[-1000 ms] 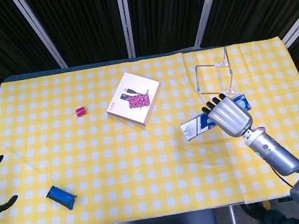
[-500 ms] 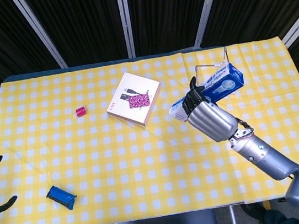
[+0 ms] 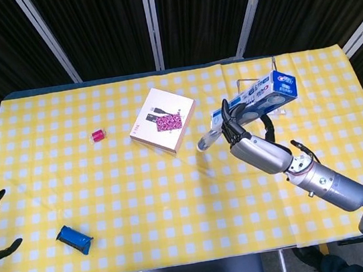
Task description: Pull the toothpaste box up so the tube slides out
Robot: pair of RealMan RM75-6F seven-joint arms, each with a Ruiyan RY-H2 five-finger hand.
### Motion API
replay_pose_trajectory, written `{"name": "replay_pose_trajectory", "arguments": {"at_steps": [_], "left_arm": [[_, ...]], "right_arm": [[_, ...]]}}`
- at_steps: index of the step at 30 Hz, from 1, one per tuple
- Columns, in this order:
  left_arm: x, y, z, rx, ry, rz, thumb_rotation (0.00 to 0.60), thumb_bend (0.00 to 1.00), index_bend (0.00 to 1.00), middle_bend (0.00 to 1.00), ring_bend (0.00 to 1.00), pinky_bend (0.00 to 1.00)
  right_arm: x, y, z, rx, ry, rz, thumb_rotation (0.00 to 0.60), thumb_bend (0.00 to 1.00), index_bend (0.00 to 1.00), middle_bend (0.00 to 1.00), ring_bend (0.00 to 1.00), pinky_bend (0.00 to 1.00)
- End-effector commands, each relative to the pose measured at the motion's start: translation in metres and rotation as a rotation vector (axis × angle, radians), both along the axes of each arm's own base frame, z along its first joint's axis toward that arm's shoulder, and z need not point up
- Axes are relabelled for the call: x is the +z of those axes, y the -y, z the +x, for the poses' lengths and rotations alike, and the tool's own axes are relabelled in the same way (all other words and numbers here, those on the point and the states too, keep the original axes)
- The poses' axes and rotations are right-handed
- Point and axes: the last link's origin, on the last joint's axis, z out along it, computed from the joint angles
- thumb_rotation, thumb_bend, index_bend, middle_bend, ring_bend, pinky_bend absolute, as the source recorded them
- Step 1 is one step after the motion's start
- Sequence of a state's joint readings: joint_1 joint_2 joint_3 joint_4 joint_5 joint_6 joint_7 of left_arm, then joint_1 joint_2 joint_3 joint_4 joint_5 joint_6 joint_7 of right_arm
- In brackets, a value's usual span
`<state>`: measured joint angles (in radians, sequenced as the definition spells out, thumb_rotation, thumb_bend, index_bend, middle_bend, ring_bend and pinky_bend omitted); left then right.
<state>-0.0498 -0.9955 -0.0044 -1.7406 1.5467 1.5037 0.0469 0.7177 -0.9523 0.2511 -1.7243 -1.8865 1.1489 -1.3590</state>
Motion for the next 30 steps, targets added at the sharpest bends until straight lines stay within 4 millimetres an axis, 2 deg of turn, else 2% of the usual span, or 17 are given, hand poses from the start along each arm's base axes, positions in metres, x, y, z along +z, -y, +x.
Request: {"name": "replay_pose_trajectory", "arguments": {"at_steps": [1, 6, 9, 12, 15, 18, 22, 25, 30], "left_arm": [[0.0, 0.0, 0.0, 0.001, 0.0, -0.001, 0.6, 0.0, 0.0, 0.0, 0.0, 0.0], [0.0, 0.0, 0.0, 0.003, 0.001, 0.002, 0.6, 0.0, 0.0, 0.0, 0.0, 0.0], [0.0, 0.0, 0.0, 0.005, 0.003, 0.002, 0.6, 0.0, 0.0, 0.0, 0.0, 0.0], [0.001, 0.0, 0.0, 0.005, 0.005, 0.001, 0.6, 0.0, 0.0, 0.0, 0.0, 0.0], [0.001, 0.0, 0.0, 0.006, 0.005, -0.001, 0.6, 0.0, 0.0, 0.0, 0.0, 0.0], [0.0, 0.0, 0.0, 0.006, 0.004, -0.002, 0.6, 0.0, 0.0, 0.0, 0.0, 0.0], [-0.001, 0.0, -0.001, 0.01, -0.002, -0.007, 0.6, 0.0, 0.0, 0.0, 0.0, 0.0], [-0.004, -0.001, -0.001, 0.011, -0.01, -0.012, 0.6, 0.0, 0.0, 0.0, 0.0, 0.0], [-0.006, -0.002, -0.002, 0.019, -0.016, -0.008, 0.6, 0.0, 0.0, 0.0, 0.0, 0.0]], "right_arm": [[-0.001, -0.001, -0.005, -0.006, -0.012, 0.007, 0.6, 0.34, 0.47, 0.48, 0.45, 0.22], [0.001, -0.001, -0.007, -0.009, 0.015, 0.011, 0.6, 0.35, 0.47, 0.48, 0.45, 0.23], [0.004, -0.001, -0.009, -0.029, 0.062, 0.021, 0.6, 0.35, 0.48, 0.49, 0.45, 0.27], [0.001, -0.001, -0.019, -0.136, 0.216, 0.118, 0.6, 0.36, 0.48, 0.5, 0.45, 0.33], [-0.008, -0.001, -0.036, -0.293, 0.41, 0.254, 0.6, 0.36, 0.48, 0.5, 0.45, 0.34], [-0.019, -0.003, -0.05, -0.416, 0.545, 0.341, 0.6, 0.36, 0.49, 0.5, 0.45, 0.35], [-0.042, -0.01, -0.068, -0.618, 0.737, 0.498, 0.6, 0.36, 0.49, 0.51, 0.45, 0.39], [-0.063, -0.017, -0.075, -0.735, 0.79, 0.599, 0.6, 0.36, 0.49, 0.51, 0.45, 0.39], [-0.092, -0.029, -0.071, -0.804, 0.777, 0.722, 0.6, 0.36, 0.49, 0.51, 0.45, 0.44]]}}
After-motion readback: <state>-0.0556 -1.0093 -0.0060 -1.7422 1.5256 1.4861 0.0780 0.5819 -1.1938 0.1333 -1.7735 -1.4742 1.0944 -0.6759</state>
